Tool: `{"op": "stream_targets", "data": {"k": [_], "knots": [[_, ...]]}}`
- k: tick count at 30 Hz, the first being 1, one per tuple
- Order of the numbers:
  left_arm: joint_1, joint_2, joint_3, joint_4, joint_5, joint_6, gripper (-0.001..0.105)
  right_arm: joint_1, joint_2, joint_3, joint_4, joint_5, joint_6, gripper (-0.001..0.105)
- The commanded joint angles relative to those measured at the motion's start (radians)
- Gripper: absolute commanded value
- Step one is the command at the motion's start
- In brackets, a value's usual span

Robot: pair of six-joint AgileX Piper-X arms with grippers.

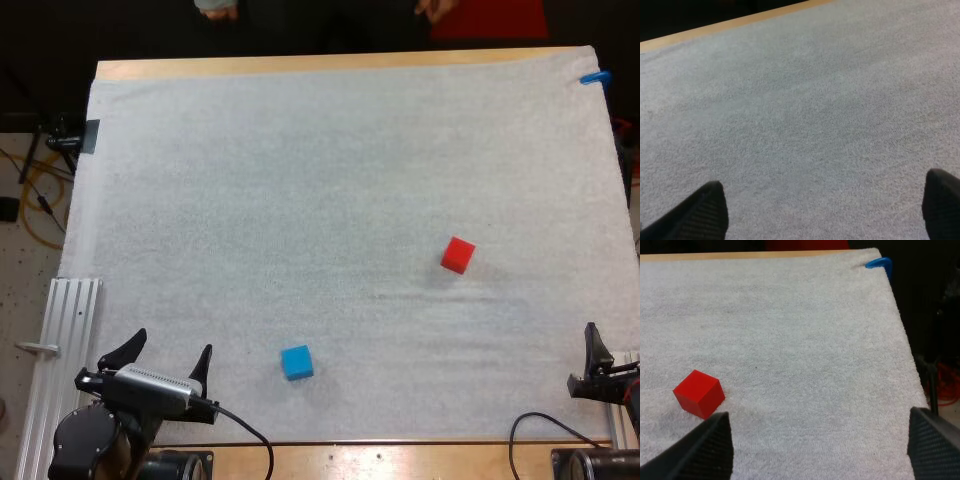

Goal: Stack red cube on blue cube

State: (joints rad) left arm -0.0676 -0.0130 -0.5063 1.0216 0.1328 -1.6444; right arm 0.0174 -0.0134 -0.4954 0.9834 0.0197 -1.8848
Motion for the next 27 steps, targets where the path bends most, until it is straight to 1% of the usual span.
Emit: {"op": "stream_targets", "data": {"k": [1,5,8,10,12,16,18,22,24,25,27], "knots": [[0.002,-0.14,-0.004,-0.016,-0.001,-0.008,0.076,-0.004,-0.037,-0.002,-0.011,-0.002,0.003,0.07],[0.002,-0.14,-0.004,-0.016,0.006,-0.006,0.076,-0.004,-0.035,-0.002,-0.011,-0.033,-0.016,0.07],[0.002,-0.13,-0.004,-0.016,0.046,0.008,0.076,-0.004,-0.02,-0.002,-0.008,-0.059,-0.028,0.07],[0.002,-0.118,-0.012,-0.015,0.056,0.008,0.076,-0.004,0.005,-0.011,0.006,-0.064,-0.028,0.07],[0.002,-0.087,-0.041,0.01,0.076,0.008,0.076,-0.004,0.051,-0.038,0.046,-0.074,-0.028,0.07],[-0.032,-0.024,-0.105,0.045,0.115,0.013,0.076,-0.002,0.14,-0.099,0.076,-0.106,-0.044,0.07],[-0.07,0.029,-0.16,0.091,0.115,0.056,0.076,0.005,0.204,-0.148,0.076,-0.123,-0.051,0.07],[-0.144,0.103,-0.236,0.149,0.13,0.081,0.076,0.048,0.301,-0.231,0.079,-0.137,-0.085,0.07],[-0.202,0.15,-0.285,0.204,0.135,0.107,0.076,0.095,0.382,-0.295,0.105,-0.137,-0.115,0.07],[-0.211,0.162,-0.292,0.215,0.135,0.109,0.076,0.107,0.396,-0.311,0.114,-0.137,-0.122,0.07],[-0.264,0.208,-0.326,0.278,0.142,0.109,0.076,0.156,0.487,-0.367,0.14,-0.137,-0.142,0.07]]}}
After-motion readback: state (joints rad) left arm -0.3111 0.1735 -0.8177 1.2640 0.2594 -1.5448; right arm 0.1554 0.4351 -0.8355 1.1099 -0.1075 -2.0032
